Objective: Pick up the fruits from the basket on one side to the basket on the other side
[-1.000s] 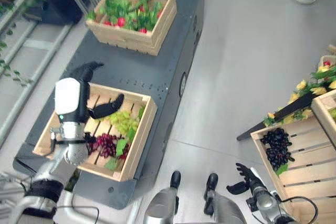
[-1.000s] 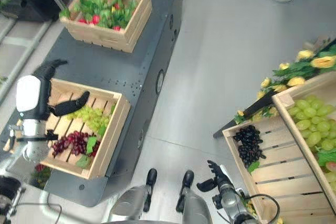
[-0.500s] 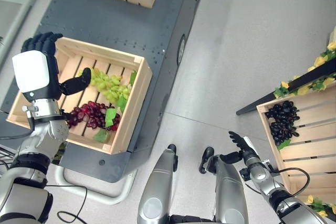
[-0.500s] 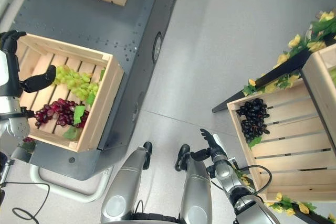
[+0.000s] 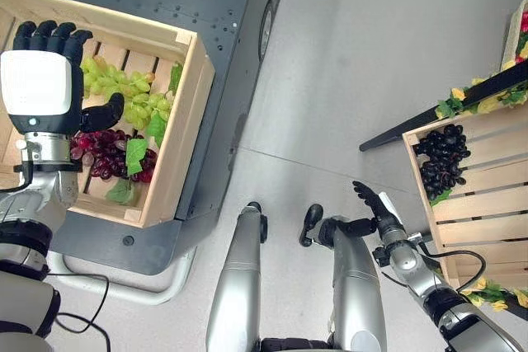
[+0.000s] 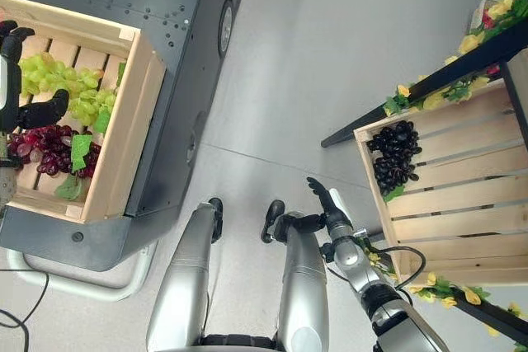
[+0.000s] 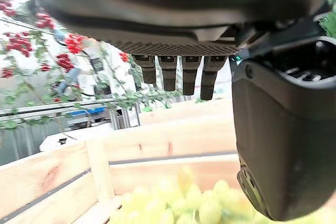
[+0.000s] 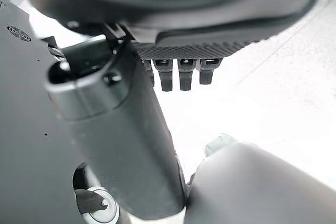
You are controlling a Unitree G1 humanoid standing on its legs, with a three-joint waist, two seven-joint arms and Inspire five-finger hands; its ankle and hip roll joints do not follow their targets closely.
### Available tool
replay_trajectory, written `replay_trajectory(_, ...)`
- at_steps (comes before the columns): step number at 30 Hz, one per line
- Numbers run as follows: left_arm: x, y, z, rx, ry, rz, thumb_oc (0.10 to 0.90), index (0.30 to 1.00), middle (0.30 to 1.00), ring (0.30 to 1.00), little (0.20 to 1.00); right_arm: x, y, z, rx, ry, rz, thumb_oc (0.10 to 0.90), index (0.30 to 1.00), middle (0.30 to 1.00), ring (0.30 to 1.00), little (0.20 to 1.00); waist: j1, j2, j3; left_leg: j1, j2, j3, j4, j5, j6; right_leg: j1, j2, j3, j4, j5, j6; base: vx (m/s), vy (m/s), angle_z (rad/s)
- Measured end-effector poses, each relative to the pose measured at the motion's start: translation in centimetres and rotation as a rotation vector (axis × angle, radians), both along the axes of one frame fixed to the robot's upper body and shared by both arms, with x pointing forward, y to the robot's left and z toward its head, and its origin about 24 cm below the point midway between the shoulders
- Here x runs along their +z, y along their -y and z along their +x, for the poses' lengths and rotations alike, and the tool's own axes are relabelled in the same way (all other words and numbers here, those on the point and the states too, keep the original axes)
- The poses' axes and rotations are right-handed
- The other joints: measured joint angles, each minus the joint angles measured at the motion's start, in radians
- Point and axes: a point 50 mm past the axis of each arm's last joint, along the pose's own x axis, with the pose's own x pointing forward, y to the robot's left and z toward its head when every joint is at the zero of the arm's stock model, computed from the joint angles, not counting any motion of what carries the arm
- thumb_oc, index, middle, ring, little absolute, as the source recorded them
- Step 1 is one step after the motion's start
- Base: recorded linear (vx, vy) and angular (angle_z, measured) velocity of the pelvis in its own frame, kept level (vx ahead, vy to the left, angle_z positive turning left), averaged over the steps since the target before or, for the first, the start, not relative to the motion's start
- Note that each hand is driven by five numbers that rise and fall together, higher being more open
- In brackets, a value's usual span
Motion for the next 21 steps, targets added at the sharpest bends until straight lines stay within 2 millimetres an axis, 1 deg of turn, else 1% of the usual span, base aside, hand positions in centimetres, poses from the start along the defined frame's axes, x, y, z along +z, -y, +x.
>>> replay_trajectory(2, 0.2, -0.2, -0.1, 0.008, -0.064, 0.07, 0.8, 0.9, 0.9, 0.9, 0.9, 0.1, 0.0, 0.0, 0.0, 0.002, -0.001, 0.8, 0.9, 0.9, 0.9, 0.9, 0.002, -0.005, 0.001, -0.008, 0.001, -0.001, -0.001, -0.002, -0.001, -0.008, 0.001, -0.001, -0.001, 0.002, -0.004, 0.0, 0.0, 0.0)
replay_trajectory(3, 0.5, -0.3, -0.2, 0.009, -0.102, 0.125, 0.8, 0.9, 0.9, 0.9, 0.9, 0.1, 0.0, 0.1, 0.001, 0.005, 0.0, 0.8, 0.9, 0.9, 0.9, 0.9, 0.001, -0.007, 0.0, -0.017, 0.002, -0.002, -0.001, -0.003, -0.002, -0.013, 0.002, -0.004, -0.003, 0.002, -0.005, 0.0, 0.0, 0.0)
replay_trajectory(6, 1.6, -0.7, -0.3, 0.032, -0.156, 0.194, 0.8, 0.9, 0.9, 0.9, 0.9, 0.2, 0.0, 0.2, 0.002, 0.011, -0.001, 0.8, 0.9, 0.9, 0.9, 0.9, 0.006, -0.01, 0.001, -0.034, 0.013, 0.002, -0.001, -0.001, -0.005, -0.025, 0.006, -0.01, -0.009, 0.004, -0.003, 0.0, -0.017, 0.02)
replay_trajectory(10, 2.3, -1.1, -0.2, 0.067, -0.234, 0.227, 0.8, 0.9, 0.9, 0.9, 0.9, 0.3, 0.2, 0.3, -0.001, 0.011, -0.006, 0.8, 0.9, 0.9, 0.9, 0.9, 0.011, -0.011, 0.0, -0.037, 0.014, 0.0, -0.004, -0.005, -0.006, -0.027, 0.005, -0.014, -0.013, 0.003, -0.003, 0.0, -0.028, 0.0)
replay_trajectory(13, 2.5, -1.0, 0.0, 0.074, -0.273, 0.235, 0.8, 0.9, 0.9, 0.9, 0.9, 0.3, 0.3, 0.3, -0.002, 0.01, -0.005, 0.8, 0.9, 0.9, 0.9, 0.9, 0.013, -0.011, 0.0, -0.038, 0.014, -0.001, -0.007, -0.005, -0.006, -0.027, 0.005, -0.017, -0.017, 0.003, -0.003, -0.01, -0.035, 0.01)
replay_trajectory(16, 2.9, -0.8, 0.1, 0.081, -0.346, 0.3, 0.8, 0.9, 0.9, 0.9, 0.9, 0.3, 0.3, 0.2, -0.003, 0.008, -0.005, 0.8, 0.9, 0.9, 0.9, 0.9, 0.013, -0.011, 0.0, -0.044, 0.014, -0.008, -0.012, -0.003, -0.008, -0.027, 0.005, -0.027, -0.025, 0.003, -0.003, -0.02, -0.028, 0.05)
replay_trajectory(21, 3.7, -0.4, 0.6, 0.095, -0.395, 0.326, 0.8, 0.9, 0.9, 0.9, 0.9, 0.2, 0.4, 0.2, -0.003, 0.009, 0.001, 0.8, 0.9, 0.9, 0.9, 0.9, 0.015, -0.012, 0.0, -0.046, 0.015, -0.01, -0.015, -0.002, -0.009, -0.026, 0.001, -0.036, -0.026, 0.002, -0.005, -0.02, -0.039, 0.04)
